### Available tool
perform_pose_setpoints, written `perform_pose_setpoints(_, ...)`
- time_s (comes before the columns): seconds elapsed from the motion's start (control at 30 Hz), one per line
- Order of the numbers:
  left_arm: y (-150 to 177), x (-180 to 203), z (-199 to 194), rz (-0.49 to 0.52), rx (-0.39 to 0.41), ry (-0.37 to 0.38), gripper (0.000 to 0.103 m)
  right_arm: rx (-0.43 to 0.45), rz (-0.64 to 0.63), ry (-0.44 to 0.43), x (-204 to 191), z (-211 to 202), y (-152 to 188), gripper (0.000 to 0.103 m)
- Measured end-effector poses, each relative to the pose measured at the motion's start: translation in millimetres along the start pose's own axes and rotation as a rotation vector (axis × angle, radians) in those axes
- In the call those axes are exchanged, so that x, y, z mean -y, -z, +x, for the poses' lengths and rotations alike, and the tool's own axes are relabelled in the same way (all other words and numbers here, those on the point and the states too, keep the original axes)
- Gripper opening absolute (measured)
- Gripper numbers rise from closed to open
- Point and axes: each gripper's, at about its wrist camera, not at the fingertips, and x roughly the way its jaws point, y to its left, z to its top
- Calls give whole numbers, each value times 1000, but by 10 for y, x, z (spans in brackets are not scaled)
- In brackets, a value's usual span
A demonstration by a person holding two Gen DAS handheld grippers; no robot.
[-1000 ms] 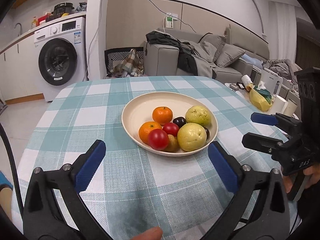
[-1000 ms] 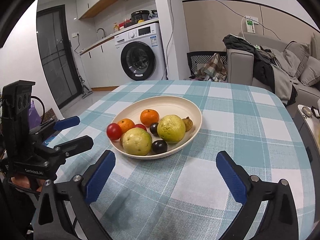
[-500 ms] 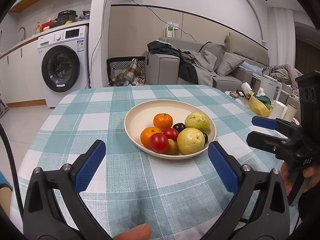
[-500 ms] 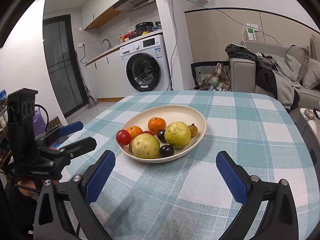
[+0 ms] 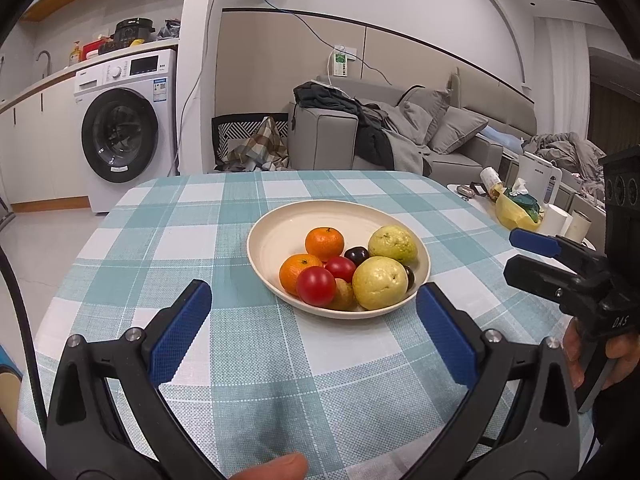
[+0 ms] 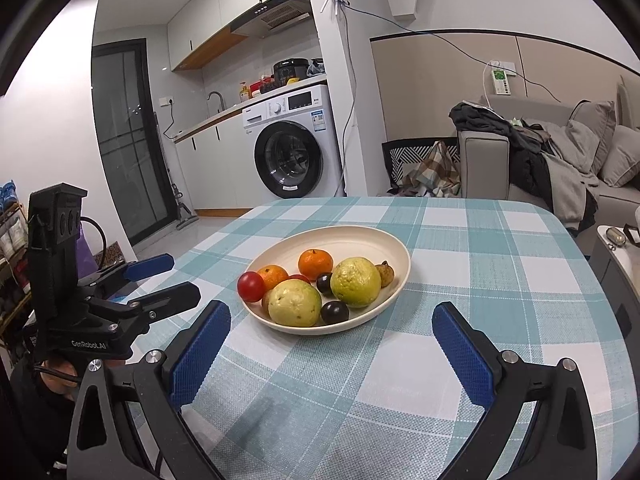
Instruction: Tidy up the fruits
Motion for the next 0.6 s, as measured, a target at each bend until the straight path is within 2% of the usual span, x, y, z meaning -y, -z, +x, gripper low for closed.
perform_pose_setpoints(0.6, 0, -13, -2, 2, 3, 1, 102, 1, -14, 4, -21, -25, -10, 103)
